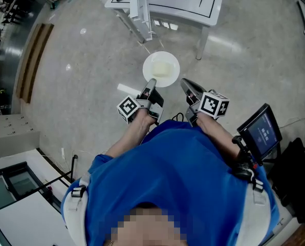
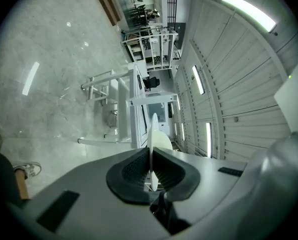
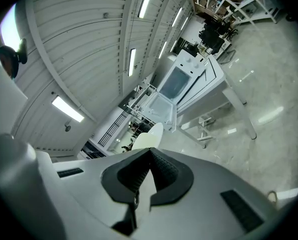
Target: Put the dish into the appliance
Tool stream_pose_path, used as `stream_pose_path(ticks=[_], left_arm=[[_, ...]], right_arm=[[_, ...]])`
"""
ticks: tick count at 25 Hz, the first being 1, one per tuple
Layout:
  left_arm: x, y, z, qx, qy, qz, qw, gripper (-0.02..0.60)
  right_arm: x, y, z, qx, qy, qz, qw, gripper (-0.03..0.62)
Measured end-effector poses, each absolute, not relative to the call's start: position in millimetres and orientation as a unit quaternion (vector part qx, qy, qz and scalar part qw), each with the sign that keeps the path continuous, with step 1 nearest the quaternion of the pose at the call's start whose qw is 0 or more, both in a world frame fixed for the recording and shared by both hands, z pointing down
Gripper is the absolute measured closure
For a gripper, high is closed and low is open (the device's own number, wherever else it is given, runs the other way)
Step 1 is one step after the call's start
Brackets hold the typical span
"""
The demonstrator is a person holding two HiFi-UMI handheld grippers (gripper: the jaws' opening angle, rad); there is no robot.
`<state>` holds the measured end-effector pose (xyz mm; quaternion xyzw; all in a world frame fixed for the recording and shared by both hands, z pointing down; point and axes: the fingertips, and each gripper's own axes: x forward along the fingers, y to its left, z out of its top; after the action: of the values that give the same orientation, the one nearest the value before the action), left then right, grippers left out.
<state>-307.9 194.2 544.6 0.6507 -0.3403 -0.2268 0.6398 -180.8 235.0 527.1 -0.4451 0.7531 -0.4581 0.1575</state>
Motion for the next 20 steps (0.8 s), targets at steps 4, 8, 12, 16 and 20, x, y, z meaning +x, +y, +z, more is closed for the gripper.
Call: stream_pose_path(ticks=[4,8,12,16,20], left_arm=[[-276.8,181.1,546.4,0.650,-0.348,-0.220,0.639,0.565],[-255.9,174.3,546.1,0.648,-0.352,-0.217,0.639,0.565],[-233.1,166.6,546.9,0.653,-0.354,-0.215,0.634,0.565],[-208.4,158.0,545.6,0.657,-0.349,-0.215,0.632,0.565],[-190.8,147.6,539.7,0.658,-0.342,-0.214,0.636,0.565]], right_arm=[[-150.5,221.8,529.3,-0.440,0.751,-0.462,0.167,0.594],[-130.3,215.3,529.2,-0.436,0.751,-0.466,0.171,0.594],[-106.3,208.2,530.9,-0.435,0.751,-0.466,0.175,0.594],[-82.9,200.8,531.0,-0.438,0.749,-0.463,0.180,0.594],[-70.0,193.1,531.4,-0.442,0.745,-0.465,0.184,0.594]])
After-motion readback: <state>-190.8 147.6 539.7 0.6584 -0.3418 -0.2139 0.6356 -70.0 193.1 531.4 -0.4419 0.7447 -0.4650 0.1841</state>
